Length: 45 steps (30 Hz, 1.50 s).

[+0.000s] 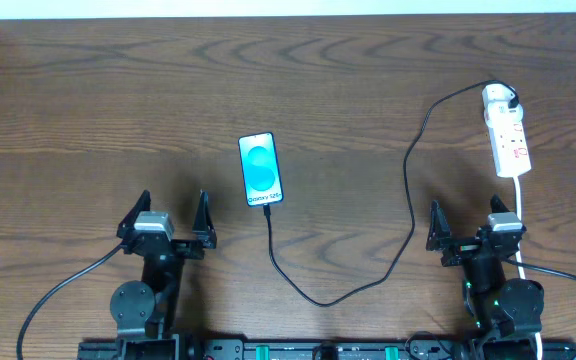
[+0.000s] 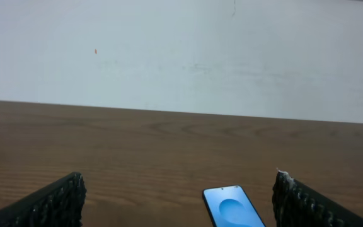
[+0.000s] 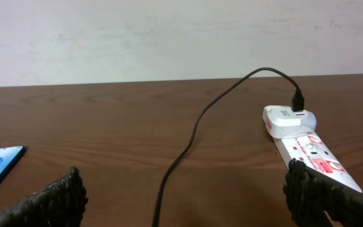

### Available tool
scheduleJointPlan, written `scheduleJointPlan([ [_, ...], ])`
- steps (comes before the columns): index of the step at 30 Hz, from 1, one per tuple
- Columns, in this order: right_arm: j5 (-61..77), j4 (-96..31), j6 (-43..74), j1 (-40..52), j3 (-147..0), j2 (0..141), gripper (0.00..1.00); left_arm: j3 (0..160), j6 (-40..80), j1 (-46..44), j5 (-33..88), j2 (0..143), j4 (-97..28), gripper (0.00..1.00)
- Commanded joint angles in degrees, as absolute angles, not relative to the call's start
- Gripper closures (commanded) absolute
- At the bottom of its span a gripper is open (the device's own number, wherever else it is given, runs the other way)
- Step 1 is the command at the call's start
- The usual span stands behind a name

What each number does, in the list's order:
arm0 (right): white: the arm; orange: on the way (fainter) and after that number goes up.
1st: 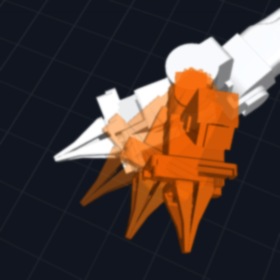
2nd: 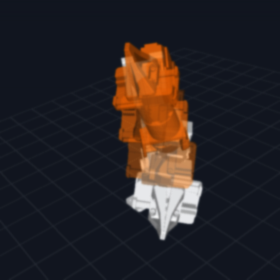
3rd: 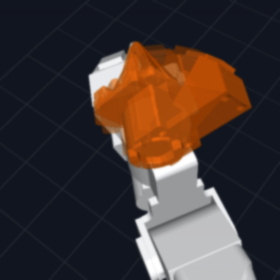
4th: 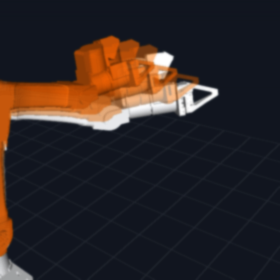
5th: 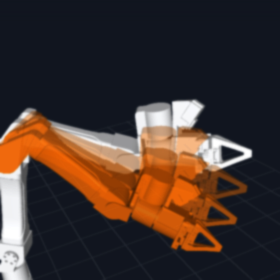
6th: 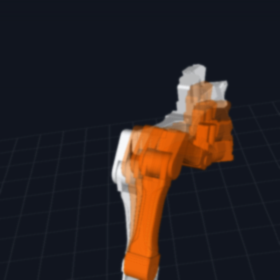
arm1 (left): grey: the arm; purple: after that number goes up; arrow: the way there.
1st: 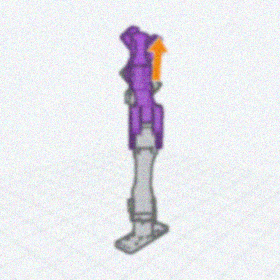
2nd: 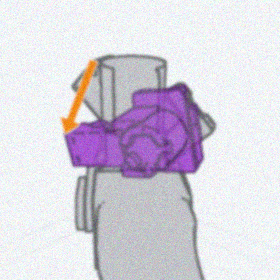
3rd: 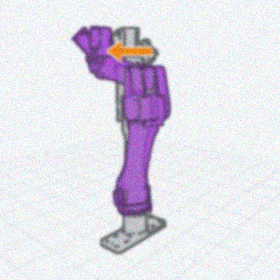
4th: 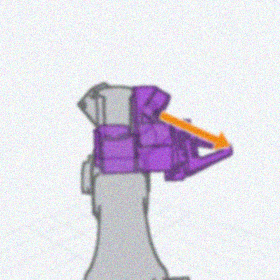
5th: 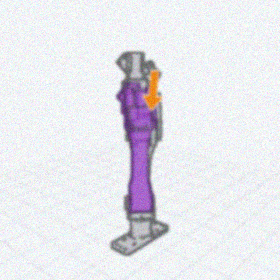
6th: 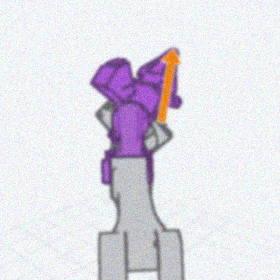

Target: Plug charger to phone and switch on socket

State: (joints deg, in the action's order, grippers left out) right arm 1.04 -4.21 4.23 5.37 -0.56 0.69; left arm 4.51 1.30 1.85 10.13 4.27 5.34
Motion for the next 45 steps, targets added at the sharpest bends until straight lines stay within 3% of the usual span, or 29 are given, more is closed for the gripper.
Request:
scheduleJointPlan([
  [1,0.56,-4.29,3.57,4.91,-0.32,0.3,0.01,2.9,-0.49,2.24,9.32,1.63,5.72,0.06],
  [22,0.56,-4.29,3.57,4.91,-0.32,0.3,0.01,0.23,-3.01,2.22,9.34,0.08,6.0,0.06],
  [28,0.56,-4.29,3.57,4.91,-0.32,0.3,0.01,0.23,-3.01,2.17,9.34,0.08,-3.16,0.06],
  [45,0.56,-4.29,3.57,4.91,-0.32,0.3,0.01,0.23,-2.98,2.17,9.17,0.08,-3.36,0.06],
])
